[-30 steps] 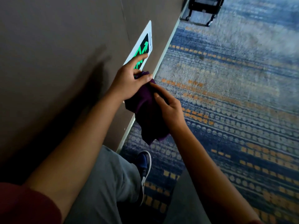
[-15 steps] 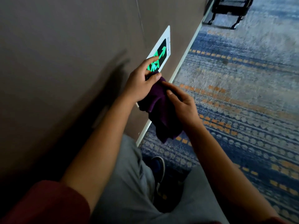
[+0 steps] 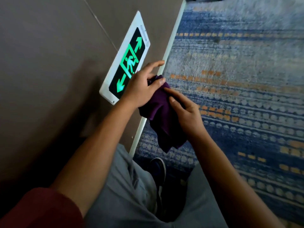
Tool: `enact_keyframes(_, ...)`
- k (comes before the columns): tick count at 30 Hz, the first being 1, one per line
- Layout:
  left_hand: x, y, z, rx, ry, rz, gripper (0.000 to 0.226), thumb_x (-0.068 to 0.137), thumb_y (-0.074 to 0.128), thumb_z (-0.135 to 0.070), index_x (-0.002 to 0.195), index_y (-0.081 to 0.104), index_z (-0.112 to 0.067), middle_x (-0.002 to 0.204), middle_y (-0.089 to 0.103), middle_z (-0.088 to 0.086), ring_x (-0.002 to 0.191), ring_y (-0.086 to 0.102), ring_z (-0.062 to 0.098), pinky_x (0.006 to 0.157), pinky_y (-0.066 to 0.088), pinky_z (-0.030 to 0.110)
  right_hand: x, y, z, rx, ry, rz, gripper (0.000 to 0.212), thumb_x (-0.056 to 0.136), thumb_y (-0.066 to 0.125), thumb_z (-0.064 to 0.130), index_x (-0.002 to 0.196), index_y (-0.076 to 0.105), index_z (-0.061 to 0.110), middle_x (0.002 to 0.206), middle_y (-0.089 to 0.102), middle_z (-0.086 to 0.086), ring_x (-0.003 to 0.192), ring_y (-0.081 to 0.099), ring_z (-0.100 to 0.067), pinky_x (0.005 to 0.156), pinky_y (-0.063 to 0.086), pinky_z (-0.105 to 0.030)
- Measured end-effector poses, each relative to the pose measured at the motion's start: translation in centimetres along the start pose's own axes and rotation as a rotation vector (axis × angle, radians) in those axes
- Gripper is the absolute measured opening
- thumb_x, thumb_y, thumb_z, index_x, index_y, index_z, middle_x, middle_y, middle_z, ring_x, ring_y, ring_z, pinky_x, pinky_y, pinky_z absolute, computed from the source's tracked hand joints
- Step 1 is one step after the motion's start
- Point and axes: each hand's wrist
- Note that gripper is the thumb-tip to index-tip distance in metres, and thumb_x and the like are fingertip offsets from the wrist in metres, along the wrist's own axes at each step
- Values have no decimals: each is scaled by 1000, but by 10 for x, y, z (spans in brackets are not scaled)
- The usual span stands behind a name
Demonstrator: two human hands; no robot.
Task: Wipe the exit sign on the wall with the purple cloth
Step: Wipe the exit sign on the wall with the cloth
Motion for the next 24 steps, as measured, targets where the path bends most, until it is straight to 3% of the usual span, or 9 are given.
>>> enact_keyframes(2,5,11,-1,-38,13,26,51,95,69,-23,143,54,-28,76,72,7,72,65,15,76,52,27,2,-11,-6,2,-2,-22,33,103,55,18,127,71,35,123,74,15,116,68,-9,97,52,-26)
enact_keyframes(5,21,12,12,-5,15,0,52,93,70,-26,143,54,-33,73,69,11,65,61,15,69,49,20,19,-8,-17,38,-23,-27,33,102,56,20,127,71,37,125,73,15,119,67,-6,97,50,-21)
enact_keyframes(9,34,7,29,-1,-85,-40,52,94,70,-32,143,53,-38,92,77,2,86,70,8,82,52,16,42,-1,-26,51,-23,23,33,105,55,16,130,70,31,127,72,15,119,66,-5,92,50,-16)
enact_keyframes(12,40,7,36,11,-129,-85,52,95,70,-36,144,52,-38,110,66,-27,95,62,-16,88,48,6,57,-2,-28,28,-30,50,32,105,55,20,130,70,32,125,73,15,116,68,-8,93,55,-23)
enact_keyframes(15,49,9,39,-8,-142,-130,55,94,69,-39,146,51,-39,127,65,-20,115,64,1,105,52,30,72,-6,-29,62,-36,68,31,105,55,20,130,71,30,125,73,13,115,69,-8,92,54,-23)
enact_keyframes(17,56,11,41,-5,-144,-115,56,94,69,-40,147,49,-39,137,63,-11,122,63,14,107,52,40,82,-10,-30,79,-42,65,32,105,55,17,130,70,29,126,73,11,118,68,-9,93,53,-22)
enact_keyframes(19,61,14,44,-7,-170,-68,59,94,69,-42,149,46,-40,139,61,-9,122,60,8,107,51,33,90,-14,-31,75,-49,59,32,106,54,16,131,70,28,128,72,12,121,66,-10,97,52,-24)
enact_keyframes(21,64,13,50,-9,-203,-53,64,94,69,-45,151,42,-40,138,57,-15,117,54,-9,100,45,15,97,-14,-34,74,-59,49,32,106,54,16,132,69,27,129,72,11,121,66,-11,98,53,-26)
enact_keyframes(24,67,9,57,-51,-264,-99,67,94,69,-48,153,38,-38,124,57,-22,110,54,-15,89,44,8,112,-10,-32,90,-59,32,32,106,55,16,132,70,27,126,73,7,118,68,-16,96,56,-31)
Point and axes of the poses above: each hand's wrist, its own x-axis towards the middle knuckle, its own y-axis out of the palm, z = x × y
